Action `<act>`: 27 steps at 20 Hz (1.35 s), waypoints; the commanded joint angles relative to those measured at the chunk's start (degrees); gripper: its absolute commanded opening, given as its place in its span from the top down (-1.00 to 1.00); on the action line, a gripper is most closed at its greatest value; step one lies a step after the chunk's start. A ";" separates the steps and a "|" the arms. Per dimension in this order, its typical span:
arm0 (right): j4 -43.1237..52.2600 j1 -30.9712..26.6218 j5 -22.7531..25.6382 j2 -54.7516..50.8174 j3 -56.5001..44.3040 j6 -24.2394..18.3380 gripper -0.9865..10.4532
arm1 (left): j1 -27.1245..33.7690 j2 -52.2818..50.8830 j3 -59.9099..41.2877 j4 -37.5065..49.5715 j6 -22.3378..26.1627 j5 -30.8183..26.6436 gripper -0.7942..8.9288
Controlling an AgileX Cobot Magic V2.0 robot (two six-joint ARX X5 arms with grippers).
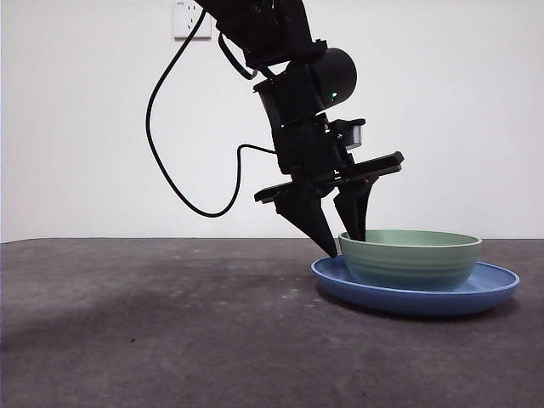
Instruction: Place the green bowl on the blue plate
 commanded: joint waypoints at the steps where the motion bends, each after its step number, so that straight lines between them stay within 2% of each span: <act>1: 0.15 0.22 0.24 0.11 1.16 0.39 0.10 | -0.35 1.79 2.95 -1.40 -0.11 0.02 0.38; 6: 0.17 0.22 1.77 0.11 1.16 0.39 0.10 | 0.76 -0.72 7.17 -5.53 0.55 0.04 0.38; 14: 1.18 0.17 1.81 0.13 1.16 0.39 0.10 | 6.23 -16.35 7.15 -5.33 1.09 0.07 0.38; 20: 2.99 0.17 3.23 0.17 1.16 0.42 0.10 | 10.03 -26.56 7.10 -12.02 5.18 0.44 0.38; 23: 3.63 0.17 3.23 0.17 1.16 0.44 0.10 | 11.19 -29.40 7.04 -16.04 7.45 4.66 0.38; 27: 3.61 0.17 3.23 0.17 1.16 0.61 0.10 | 11.63 -31.58 6.78 -21.03 10.01 5.66 0.39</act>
